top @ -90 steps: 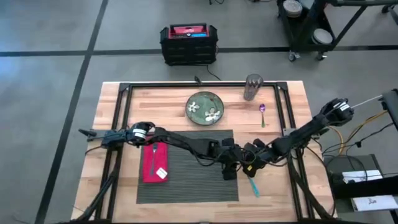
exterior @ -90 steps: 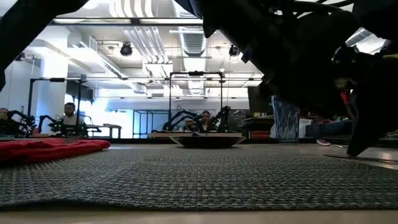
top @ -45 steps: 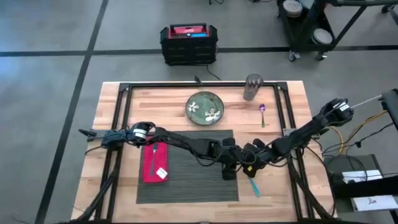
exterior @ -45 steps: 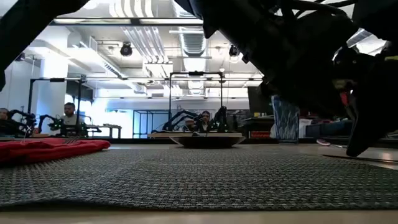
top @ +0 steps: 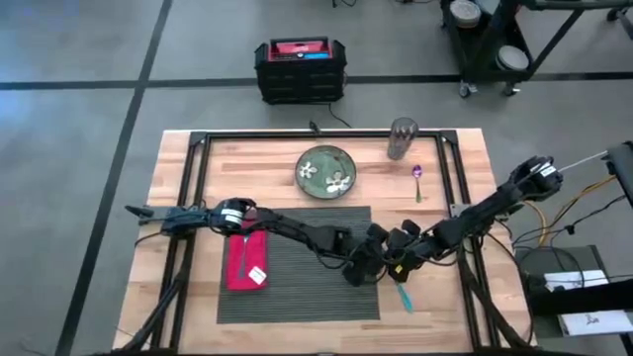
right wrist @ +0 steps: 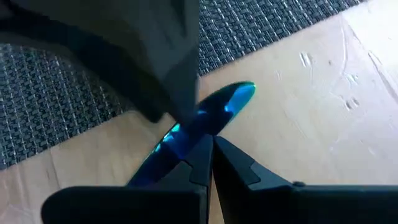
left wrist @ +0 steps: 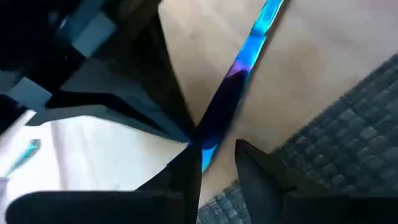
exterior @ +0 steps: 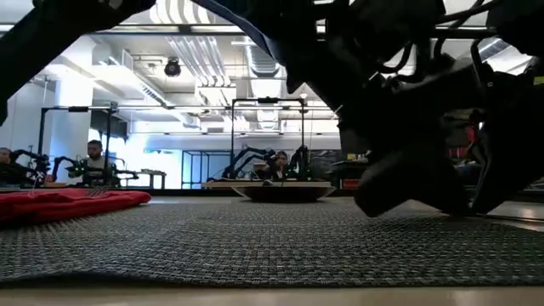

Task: Set table place
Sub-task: Put the blue table knife on the gray tablemat

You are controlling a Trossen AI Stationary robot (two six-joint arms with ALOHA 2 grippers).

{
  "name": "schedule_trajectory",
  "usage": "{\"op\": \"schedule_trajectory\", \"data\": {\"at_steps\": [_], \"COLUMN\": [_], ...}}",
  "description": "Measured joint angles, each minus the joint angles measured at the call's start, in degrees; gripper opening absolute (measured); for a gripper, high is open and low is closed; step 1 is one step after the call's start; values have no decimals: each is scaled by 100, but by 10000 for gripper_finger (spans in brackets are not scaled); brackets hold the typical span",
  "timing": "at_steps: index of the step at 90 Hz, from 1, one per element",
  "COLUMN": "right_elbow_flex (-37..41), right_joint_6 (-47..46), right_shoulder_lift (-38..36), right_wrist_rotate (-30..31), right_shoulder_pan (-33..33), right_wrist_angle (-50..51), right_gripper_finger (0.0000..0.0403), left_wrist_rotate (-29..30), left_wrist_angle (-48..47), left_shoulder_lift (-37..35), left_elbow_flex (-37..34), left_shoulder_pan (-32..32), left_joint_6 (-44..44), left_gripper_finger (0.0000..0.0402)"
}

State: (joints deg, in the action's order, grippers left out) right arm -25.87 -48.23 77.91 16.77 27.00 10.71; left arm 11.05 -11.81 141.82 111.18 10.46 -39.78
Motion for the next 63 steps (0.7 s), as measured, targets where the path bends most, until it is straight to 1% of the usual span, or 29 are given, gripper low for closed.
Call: {"op": "schedule_trajectory", "data": {"at_steps": [14, 26, 40, 63], "right_elbow_flex": [13, 18, 34, 221], "right_joint_6": [-49, -149, -236, -387], "right_shoulder_lift": [0, -1, 0, 0], "right_wrist_rotate": [-22, -61, -129, -176], "right_shoulder_pan": [-2, -2, -2, -2], "right_wrist_angle": [-33, -42, -96, -628], "right_gripper_finger": [0, 0, 0, 0], "left_wrist_rotate": [9, -150, -208, -386], "left_wrist_angle": [-29, -103, -55, 180], "left_shoulder_lift": [2, 14, 57, 116], "left_elbow_flex": [0, -2, -27, -144], "left_shoulder_pan": [-58, -92, -99, -140], "left_joint_6": [-254, -621, -785, -919], "left_gripper_finger": [76, 76, 76, 76]}}
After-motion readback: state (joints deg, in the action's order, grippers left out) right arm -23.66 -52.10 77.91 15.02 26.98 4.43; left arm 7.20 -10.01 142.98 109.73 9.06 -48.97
